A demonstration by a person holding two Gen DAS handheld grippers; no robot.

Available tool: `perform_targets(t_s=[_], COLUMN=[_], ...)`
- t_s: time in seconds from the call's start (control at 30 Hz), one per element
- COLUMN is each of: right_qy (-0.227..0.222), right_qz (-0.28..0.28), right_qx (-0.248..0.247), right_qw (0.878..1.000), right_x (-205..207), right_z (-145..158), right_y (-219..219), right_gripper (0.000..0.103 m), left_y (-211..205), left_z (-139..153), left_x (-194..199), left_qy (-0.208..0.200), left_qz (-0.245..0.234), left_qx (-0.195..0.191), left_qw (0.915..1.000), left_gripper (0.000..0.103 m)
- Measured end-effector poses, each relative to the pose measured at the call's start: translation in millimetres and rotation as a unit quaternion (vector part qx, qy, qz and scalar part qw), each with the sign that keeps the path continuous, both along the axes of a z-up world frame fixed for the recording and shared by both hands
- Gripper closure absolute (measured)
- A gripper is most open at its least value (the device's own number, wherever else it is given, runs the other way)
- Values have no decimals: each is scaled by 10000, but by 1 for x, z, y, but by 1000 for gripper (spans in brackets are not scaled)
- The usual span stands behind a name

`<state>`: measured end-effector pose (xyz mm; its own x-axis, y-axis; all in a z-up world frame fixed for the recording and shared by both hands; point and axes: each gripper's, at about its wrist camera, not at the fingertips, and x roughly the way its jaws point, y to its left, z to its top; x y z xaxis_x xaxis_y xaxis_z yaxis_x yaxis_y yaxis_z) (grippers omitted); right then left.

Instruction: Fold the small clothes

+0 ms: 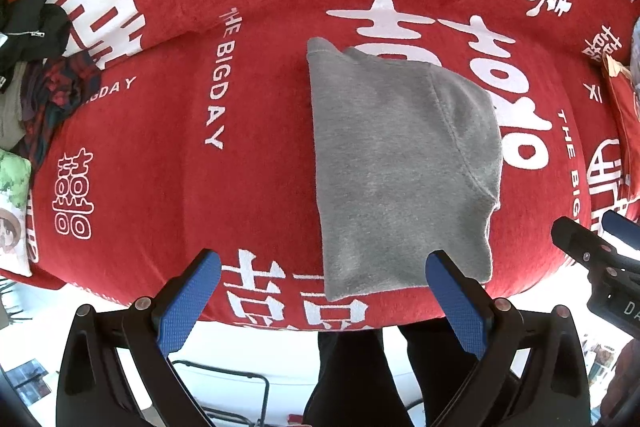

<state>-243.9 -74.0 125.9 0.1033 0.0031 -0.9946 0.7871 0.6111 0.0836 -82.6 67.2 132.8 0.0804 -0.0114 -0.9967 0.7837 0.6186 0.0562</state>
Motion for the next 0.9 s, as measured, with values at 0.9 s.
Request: perform_targets(t_s=[0.9], right_qy=[-16], right_qz=[33], right_qx=[-40], right_qw=[10000], right_x=[3], right_z=[2], right_y=[2], right_gripper=[8], left_y=[0], left_z=[2], left_x=[1], left_qy=[-42], left_qz=[16], left_qx=[-4], left_qw=[10000], left_gripper=[0])
